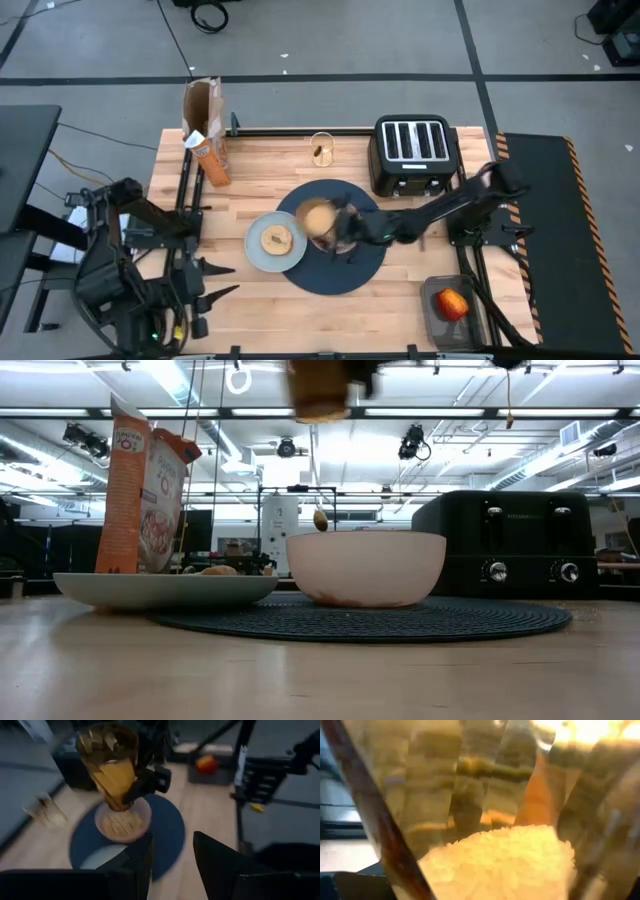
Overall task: Arrange a breakfast setting
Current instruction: Put the yellow cup on the top right of the orange bowl
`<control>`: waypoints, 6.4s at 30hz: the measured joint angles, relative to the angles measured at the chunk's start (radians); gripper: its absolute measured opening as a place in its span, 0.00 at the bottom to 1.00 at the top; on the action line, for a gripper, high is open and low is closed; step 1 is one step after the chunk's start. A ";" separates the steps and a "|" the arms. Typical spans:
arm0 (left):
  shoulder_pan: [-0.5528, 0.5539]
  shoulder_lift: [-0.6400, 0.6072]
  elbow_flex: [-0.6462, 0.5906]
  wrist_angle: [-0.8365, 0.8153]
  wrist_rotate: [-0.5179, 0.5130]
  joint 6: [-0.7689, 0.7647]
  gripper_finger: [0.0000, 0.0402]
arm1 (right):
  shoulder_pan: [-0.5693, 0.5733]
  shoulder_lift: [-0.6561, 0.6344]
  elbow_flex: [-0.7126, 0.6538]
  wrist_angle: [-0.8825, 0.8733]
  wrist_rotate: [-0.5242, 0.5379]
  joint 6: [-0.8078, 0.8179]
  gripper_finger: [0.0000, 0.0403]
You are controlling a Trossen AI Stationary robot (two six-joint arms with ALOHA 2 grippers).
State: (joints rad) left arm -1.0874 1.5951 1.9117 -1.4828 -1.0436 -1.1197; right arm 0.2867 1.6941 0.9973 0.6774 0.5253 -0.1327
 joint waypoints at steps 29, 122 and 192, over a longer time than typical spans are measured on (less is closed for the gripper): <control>0.222 0.003 -0.349 0.221 -0.110 0.084 0.37 | -0.281 0.155 -0.466 0.694 0.329 0.212 0.86; 1.155 0.071 -0.941 2.253 1.130 1.188 0.86 | -0.334 -0.347 -0.324 0.229 -0.499 0.173 0.86; 1.240 0.109 -0.938 2.123 1.090 1.238 0.76 | -0.377 -0.501 -0.245 -0.318 -0.440 0.058 0.93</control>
State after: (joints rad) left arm 0.1524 1.7039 0.9741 0.6402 0.0463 0.1183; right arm -0.0905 1.1933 0.7526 0.3596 0.0854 -0.0746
